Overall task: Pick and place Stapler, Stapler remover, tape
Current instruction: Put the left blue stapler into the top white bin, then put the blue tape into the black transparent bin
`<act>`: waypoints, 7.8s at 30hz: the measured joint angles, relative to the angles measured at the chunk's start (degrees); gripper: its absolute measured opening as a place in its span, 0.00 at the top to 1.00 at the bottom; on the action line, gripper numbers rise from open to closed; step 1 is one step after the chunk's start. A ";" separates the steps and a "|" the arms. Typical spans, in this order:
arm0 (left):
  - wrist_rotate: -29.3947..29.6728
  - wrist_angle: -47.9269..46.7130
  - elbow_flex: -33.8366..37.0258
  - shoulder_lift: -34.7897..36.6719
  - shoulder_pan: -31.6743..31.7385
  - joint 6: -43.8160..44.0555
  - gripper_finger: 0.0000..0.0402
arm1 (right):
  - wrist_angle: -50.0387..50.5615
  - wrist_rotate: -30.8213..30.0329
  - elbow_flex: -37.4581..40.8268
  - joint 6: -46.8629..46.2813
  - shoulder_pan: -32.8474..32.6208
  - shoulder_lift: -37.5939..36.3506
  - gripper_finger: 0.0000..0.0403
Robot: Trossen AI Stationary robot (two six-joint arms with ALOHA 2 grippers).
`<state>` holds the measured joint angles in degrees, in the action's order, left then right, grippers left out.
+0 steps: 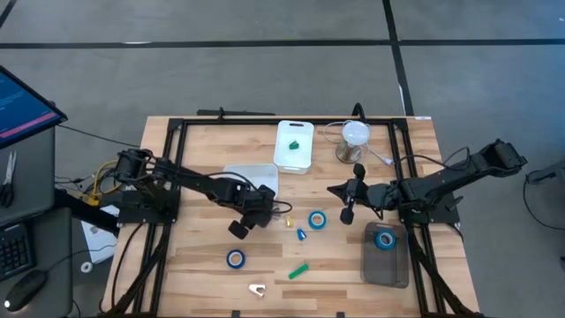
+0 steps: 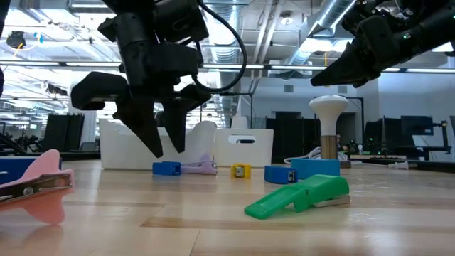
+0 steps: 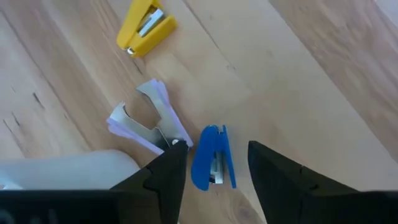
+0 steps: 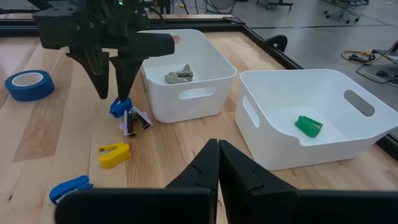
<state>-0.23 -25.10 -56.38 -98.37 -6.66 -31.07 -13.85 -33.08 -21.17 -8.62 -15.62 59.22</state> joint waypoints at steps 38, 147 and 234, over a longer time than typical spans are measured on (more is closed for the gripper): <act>9.99 0.07 0.00 3.72 0.57 -0.15 0.86 | 0.09 -0.11 -0.02 0.11 0.04 0.00 1.00; 10.59 16.43 23.40 49.12 11.54 10.79 1.00 | 46.65 3.40 -28.42 -28.63 2.81 7.53 1.00; 19.67 16.35 39.36 71.23 6.34 17.86 1.00 | 56.94 22.63 -42.92 -43.18 4.66 44.96 0.94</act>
<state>19.44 -8.75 -17.02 -27.14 -0.32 -13.21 43.09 -10.45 -64.09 -51.80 -10.96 104.19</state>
